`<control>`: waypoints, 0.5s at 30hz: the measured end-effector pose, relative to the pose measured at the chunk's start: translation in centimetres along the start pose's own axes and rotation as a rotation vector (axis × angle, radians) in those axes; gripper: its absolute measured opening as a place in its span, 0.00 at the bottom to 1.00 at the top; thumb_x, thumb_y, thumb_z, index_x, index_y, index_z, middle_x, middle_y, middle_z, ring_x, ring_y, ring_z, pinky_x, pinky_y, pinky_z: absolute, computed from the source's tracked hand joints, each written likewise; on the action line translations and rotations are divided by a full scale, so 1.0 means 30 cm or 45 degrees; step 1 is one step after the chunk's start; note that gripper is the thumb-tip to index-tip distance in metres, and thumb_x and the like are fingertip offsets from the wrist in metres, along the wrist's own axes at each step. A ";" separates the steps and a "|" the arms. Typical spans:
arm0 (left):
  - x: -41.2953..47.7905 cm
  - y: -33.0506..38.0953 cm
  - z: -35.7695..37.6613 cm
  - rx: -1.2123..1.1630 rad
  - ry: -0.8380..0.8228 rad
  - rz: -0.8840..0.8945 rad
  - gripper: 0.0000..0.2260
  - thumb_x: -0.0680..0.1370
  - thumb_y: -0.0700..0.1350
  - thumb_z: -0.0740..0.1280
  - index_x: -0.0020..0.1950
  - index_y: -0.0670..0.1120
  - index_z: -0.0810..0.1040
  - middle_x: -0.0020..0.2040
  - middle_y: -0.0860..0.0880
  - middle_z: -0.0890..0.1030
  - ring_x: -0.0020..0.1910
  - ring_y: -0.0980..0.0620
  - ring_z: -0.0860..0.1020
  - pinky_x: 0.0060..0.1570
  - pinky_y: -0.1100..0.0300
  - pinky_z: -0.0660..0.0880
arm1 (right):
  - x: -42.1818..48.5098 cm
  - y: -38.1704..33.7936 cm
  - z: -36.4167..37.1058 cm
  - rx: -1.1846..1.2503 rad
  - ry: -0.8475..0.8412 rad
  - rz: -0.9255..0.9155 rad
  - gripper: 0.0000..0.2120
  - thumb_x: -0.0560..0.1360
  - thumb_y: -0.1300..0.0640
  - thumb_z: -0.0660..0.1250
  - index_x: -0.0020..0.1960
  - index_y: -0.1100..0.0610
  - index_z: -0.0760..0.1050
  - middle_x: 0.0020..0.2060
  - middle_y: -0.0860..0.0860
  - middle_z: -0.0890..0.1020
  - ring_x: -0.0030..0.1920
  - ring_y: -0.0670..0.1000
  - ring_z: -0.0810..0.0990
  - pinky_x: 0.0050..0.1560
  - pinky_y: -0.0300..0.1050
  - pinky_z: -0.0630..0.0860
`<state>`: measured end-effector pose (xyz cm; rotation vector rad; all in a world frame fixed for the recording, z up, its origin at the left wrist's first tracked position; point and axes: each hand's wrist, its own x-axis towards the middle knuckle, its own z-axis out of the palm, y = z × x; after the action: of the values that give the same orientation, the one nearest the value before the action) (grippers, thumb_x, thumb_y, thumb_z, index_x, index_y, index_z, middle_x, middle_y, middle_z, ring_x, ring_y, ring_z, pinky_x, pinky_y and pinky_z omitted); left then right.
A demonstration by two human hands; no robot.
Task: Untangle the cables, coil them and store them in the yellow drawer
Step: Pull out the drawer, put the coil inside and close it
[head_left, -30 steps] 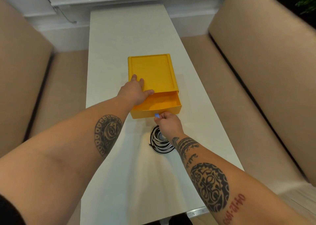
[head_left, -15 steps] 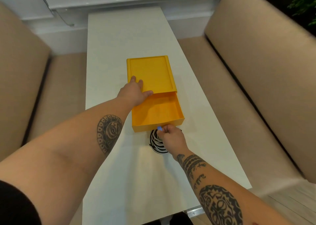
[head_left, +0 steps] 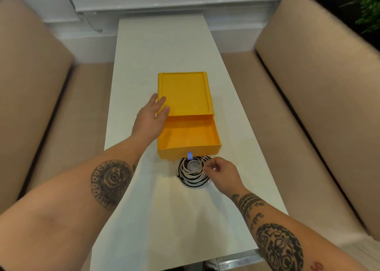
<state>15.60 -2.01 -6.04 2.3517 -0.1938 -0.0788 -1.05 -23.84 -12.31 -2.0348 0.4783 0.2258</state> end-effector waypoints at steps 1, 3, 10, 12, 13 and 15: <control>-0.041 -0.022 -0.006 -0.124 0.175 -0.051 0.21 0.84 0.57 0.58 0.77 0.55 0.68 0.79 0.53 0.63 0.77 0.51 0.64 0.72 0.53 0.64 | 0.007 0.031 -0.023 -0.041 0.052 -0.003 0.01 0.76 0.53 0.71 0.47 0.49 0.80 0.42 0.43 0.81 0.42 0.43 0.77 0.47 0.44 0.73; -0.122 -0.050 -0.007 -0.375 0.533 -0.256 0.19 0.84 0.54 0.59 0.74 0.53 0.73 0.73 0.55 0.73 0.71 0.55 0.71 0.66 0.65 0.68 | 0.029 0.068 -0.056 -0.048 0.137 0.051 0.04 0.78 0.53 0.69 0.51 0.51 0.80 0.47 0.47 0.82 0.47 0.48 0.79 0.53 0.46 0.75; -0.418 -0.223 0.127 -0.383 0.558 -1.067 0.15 0.80 0.46 0.60 0.66 0.49 0.78 0.62 0.47 0.79 0.61 0.42 0.77 0.56 0.54 0.74 | 0.120 0.033 -0.045 0.040 -0.040 0.191 0.25 0.80 0.46 0.65 0.72 0.57 0.71 0.68 0.54 0.77 0.67 0.57 0.75 0.68 0.52 0.71; -0.463 -0.218 0.204 -0.382 0.294 -1.116 0.16 0.79 0.50 0.62 0.64 0.47 0.79 0.61 0.46 0.80 0.57 0.41 0.78 0.60 0.47 0.77 | 0.132 0.023 -0.022 0.013 -0.122 0.151 0.22 0.79 0.45 0.67 0.67 0.56 0.75 0.63 0.55 0.80 0.62 0.58 0.78 0.63 0.55 0.75; -0.474 -0.195 0.238 -0.424 0.211 -1.106 0.15 0.79 0.52 0.64 0.62 0.48 0.80 0.60 0.46 0.81 0.55 0.42 0.79 0.60 0.45 0.78 | 0.135 0.023 -0.008 -0.013 -0.139 0.131 0.19 0.78 0.45 0.68 0.63 0.56 0.77 0.59 0.55 0.82 0.59 0.59 0.80 0.60 0.54 0.76; -0.474 -0.157 0.296 -0.433 0.091 -1.028 0.19 0.77 0.57 0.66 0.63 0.49 0.80 0.60 0.46 0.82 0.55 0.44 0.80 0.60 0.44 0.78 | 0.149 0.032 0.016 -0.053 -0.150 0.100 0.17 0.76 0.45 0.69 0.59 0.55 0.79 0.54 0.54 0.84 0.55 0.58 0.81 0.57 0.53 0.78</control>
<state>1.10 -2.59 -15.67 1.9501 0.7531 -0.3825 2.59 -24.91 -14.88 -2.0321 0.4834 0.4040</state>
